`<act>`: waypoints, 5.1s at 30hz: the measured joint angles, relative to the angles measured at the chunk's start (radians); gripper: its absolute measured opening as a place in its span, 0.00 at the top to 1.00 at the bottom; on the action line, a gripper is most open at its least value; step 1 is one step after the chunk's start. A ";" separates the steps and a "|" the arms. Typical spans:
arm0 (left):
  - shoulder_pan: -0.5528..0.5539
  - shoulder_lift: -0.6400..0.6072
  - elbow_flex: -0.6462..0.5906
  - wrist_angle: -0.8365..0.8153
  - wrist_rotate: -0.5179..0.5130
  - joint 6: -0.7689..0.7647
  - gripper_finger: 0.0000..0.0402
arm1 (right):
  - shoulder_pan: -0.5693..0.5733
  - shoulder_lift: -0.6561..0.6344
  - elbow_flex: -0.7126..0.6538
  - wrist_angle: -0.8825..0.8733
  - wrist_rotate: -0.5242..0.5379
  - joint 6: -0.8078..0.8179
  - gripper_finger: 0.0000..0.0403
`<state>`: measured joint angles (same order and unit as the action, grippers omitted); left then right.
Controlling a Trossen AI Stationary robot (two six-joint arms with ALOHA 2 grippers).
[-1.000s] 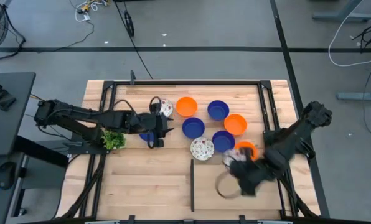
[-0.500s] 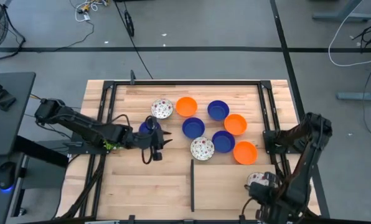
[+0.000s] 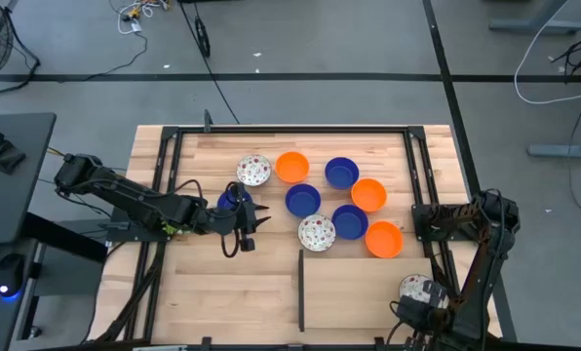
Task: Pick & Place Mini bowls
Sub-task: Put the bottom white bowl on the shelf, then put the blue bowl on the shelf
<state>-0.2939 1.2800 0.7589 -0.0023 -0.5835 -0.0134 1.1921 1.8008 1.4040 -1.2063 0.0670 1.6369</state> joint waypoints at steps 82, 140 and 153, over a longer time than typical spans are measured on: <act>-0.166 0.003 0.000 -0.002 0.019 -0.167 0.70 | -0.864 -0.203 -0.435 0.435 0.074 -1.454 0.75; -0.169 0.003 0.000 -0.001 0.019 -0.186 0.70 | -0.357 -0.324 -0.126 0.483 0.044 -0.662 0.99; -0.169 0.003 0.000 -0.002 0.019 -0.186 0.70 | -0.279 -0.156 -0.127 0.273 0.081 -0.417 1.00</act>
<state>-0.4633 1.2835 0.7589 -0.0039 -0.5642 -0.1993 0.9127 1.6449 1.2774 -0.9337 0.1483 1.2204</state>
